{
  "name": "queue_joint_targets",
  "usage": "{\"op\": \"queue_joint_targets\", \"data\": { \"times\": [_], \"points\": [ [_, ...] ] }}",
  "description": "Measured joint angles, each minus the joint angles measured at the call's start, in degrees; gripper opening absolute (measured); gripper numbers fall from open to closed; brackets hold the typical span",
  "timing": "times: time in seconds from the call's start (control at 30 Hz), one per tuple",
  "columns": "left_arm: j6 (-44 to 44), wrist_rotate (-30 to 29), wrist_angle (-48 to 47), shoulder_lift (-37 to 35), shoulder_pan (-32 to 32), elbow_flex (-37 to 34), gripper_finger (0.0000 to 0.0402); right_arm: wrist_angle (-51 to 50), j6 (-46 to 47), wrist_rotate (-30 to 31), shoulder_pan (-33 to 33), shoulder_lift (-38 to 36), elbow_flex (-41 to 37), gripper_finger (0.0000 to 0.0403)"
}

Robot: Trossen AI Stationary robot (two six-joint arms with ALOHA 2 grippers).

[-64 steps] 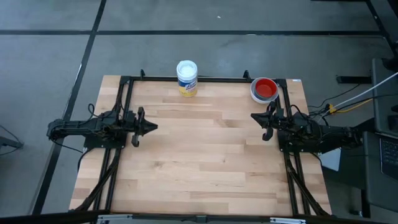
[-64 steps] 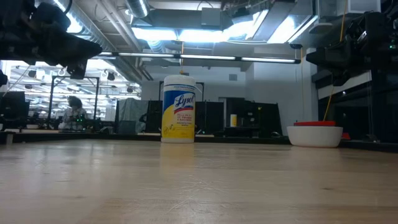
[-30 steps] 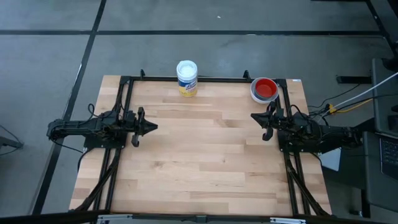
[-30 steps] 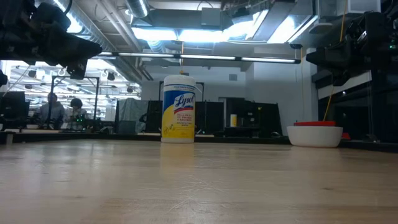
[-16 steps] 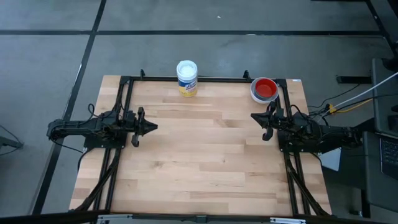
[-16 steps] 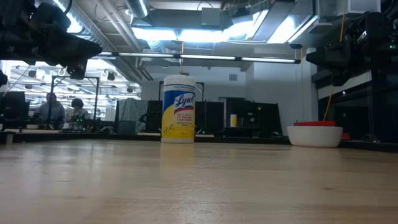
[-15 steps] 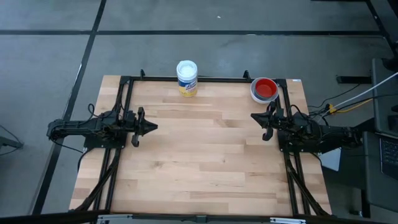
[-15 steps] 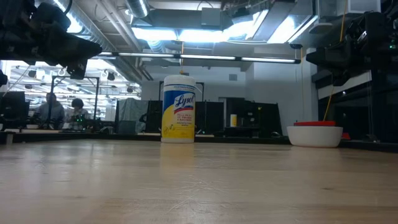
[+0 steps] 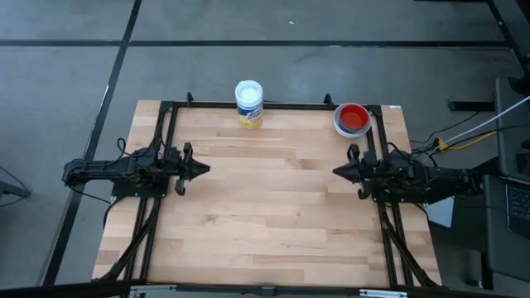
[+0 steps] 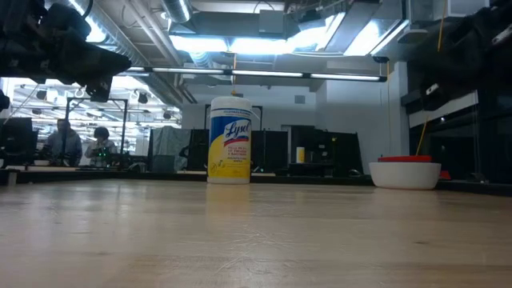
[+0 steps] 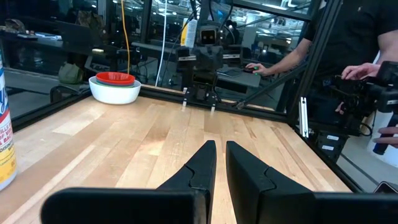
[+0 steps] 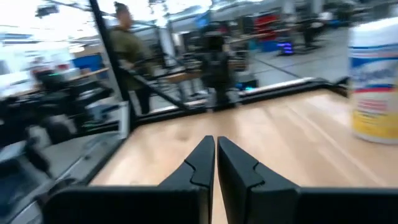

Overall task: Nest bowls inside each other
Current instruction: Return to Home Position

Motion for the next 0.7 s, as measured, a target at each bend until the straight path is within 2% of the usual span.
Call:
{"op": "queue_joint_targets", "data": {
  "times": [0.13, 0.33, 0.7],
  "points": [
    [0.0, 0.0, 0.0, 0.0, 0.0, 0.0, 0.0031, 0.5, -2.1, -2.6, 0.2, 0.0, 0.0, 0.0020],
    [0.0, 0.0, 0.0, 0.0, 0.0, 0.0, 0.0031, 0.5, -6.1, -1.6, 0.2, 0.0, 0.0, 0.0020],
    [0.0, 0.0, 0.0, 0.0, 0.0, 0.0, 0.0031, 0.5, -6.4, -1.5, 0.2, 0.0, 0.0, 0.0020]
  ]
}}
